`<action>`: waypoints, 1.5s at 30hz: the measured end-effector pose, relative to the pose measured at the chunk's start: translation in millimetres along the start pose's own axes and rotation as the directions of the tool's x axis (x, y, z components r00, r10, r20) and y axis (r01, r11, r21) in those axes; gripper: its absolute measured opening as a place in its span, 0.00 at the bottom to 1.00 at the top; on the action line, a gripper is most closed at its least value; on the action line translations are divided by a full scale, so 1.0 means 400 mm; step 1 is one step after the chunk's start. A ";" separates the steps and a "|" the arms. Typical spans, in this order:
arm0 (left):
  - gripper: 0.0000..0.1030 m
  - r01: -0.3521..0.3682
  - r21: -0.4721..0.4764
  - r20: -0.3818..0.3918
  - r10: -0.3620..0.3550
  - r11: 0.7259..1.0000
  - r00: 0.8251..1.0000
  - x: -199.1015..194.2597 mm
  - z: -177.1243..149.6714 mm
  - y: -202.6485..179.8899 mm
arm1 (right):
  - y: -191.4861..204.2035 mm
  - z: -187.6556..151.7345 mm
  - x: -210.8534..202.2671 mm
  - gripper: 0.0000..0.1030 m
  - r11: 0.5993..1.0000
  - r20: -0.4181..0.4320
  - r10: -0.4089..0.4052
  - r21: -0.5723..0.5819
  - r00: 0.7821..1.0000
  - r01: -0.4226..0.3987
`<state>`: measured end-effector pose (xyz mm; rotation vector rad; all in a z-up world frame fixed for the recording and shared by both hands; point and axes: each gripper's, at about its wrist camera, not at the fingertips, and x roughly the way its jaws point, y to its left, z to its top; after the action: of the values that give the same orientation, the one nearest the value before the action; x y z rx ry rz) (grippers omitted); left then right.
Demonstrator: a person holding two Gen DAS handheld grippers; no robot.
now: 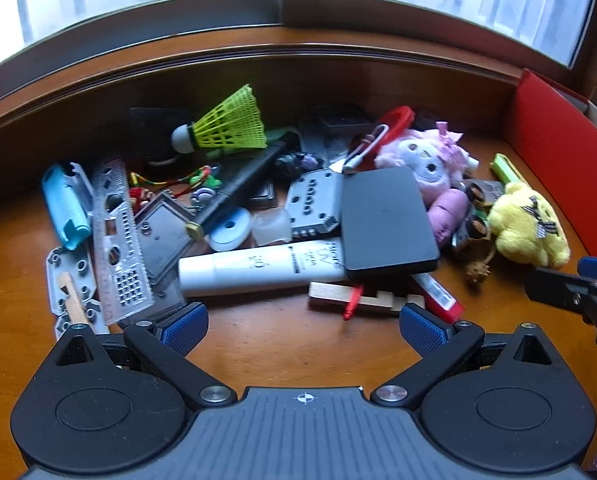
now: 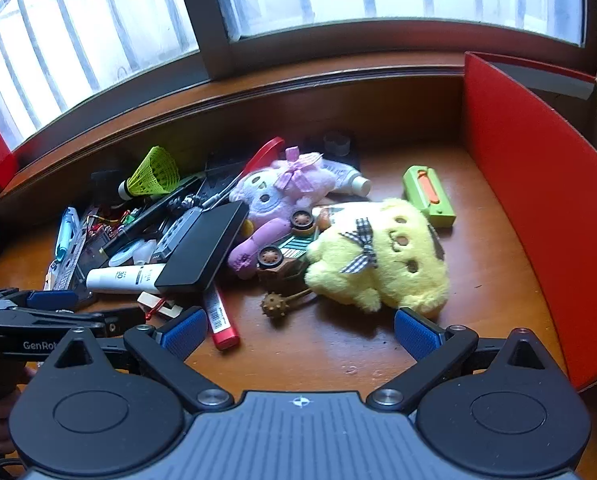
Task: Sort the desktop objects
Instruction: 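Move the right gripper toward the yellow dog plush, then close the right gripper on the yellow dog plush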
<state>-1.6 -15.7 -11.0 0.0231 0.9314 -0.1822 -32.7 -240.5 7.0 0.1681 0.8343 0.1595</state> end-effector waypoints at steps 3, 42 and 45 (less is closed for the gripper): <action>1.00 0.012 0.012 -0.004 -0.012 1.000 1.000 0.001 -0.001 -0.015 | -0.015 -0.003 -0.006 0.98 1.000 0.031 -0.020 0.013 0.999 0.019; 0.90 0.153 -0.016 0.068 -0.151 0.988 0.986 0.118 0.072 -0.114 | -0.133 0.085 0.162 0.89 1.000 -0.027 -0.011 0.002 1.000 0.011; 0.87 0.160 -0.005 0.067 -0.159 0.987 0.985 0.120 0.069 -0.122 | -0.131 0.083 0.168 0.89 1.000 -0.030 -0.015 -0.007 0.999 0.015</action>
<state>40.2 -73.4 -29.9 -0.0672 0.8677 -0.3248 40.4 -280.8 -30.6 0.1532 0.8645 0.1514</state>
